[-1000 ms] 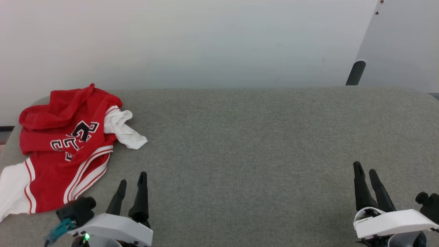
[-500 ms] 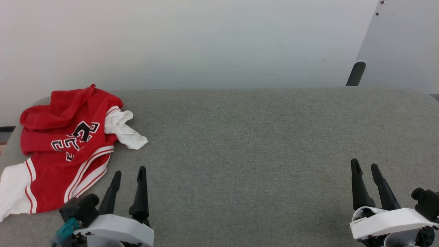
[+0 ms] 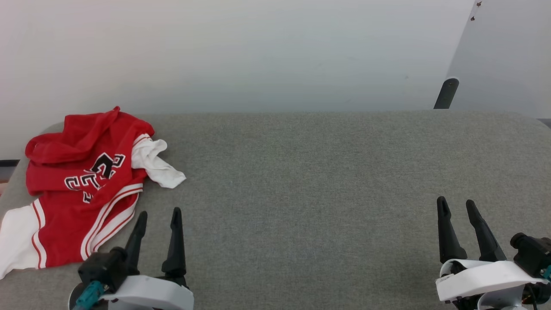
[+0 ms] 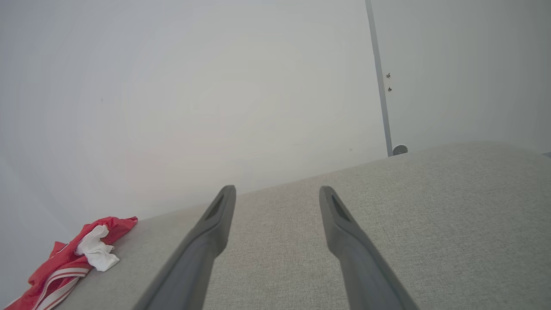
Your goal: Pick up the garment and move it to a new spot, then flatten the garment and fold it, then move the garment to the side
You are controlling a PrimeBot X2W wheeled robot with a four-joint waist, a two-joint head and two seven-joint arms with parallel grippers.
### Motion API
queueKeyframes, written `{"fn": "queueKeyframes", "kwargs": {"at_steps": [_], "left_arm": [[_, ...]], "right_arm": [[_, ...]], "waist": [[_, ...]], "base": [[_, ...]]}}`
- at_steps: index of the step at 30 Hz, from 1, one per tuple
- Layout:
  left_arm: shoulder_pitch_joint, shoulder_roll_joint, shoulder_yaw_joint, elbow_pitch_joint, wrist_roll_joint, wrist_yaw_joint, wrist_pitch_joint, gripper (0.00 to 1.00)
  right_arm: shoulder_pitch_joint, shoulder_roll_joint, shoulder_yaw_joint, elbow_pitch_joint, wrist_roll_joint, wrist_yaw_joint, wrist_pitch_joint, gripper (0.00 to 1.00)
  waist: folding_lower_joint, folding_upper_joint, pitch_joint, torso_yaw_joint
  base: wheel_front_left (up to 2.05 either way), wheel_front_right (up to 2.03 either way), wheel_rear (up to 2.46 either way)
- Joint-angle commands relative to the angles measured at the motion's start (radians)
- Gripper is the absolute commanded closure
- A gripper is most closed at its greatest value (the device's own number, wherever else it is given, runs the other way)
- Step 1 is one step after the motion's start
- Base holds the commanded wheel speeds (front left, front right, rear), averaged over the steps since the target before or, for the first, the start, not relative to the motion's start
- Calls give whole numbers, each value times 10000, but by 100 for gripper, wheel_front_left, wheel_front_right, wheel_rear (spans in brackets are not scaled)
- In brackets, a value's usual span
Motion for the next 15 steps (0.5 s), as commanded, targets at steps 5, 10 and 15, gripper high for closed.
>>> {"fn": "queueKeyframes", "kwargs": {"at_steps": [5, 10, 15], "left_arm": [[105, -60, 111, -165, 611, -75, -180, 0], [148, -119, 161, -234, 975, -109, -257, 0], [210, -183, 197, -287, 1405, -194, -355, 0]], "right_arm": [[-118, -43, 73, -139, -600, 9, -131, 0], [-116, -43, 107, -183, -925, 9, -203, 0], [-121, -43, 122, -222, -1299, 10, -286, 0]], "waist": [[-1, 0, -19, -4], [-1, 0, -31, -7], [-1, 0, -49, -15]], "base": [[0, 0, 0], [0, 0, 0], [0, 0, 0]]}}
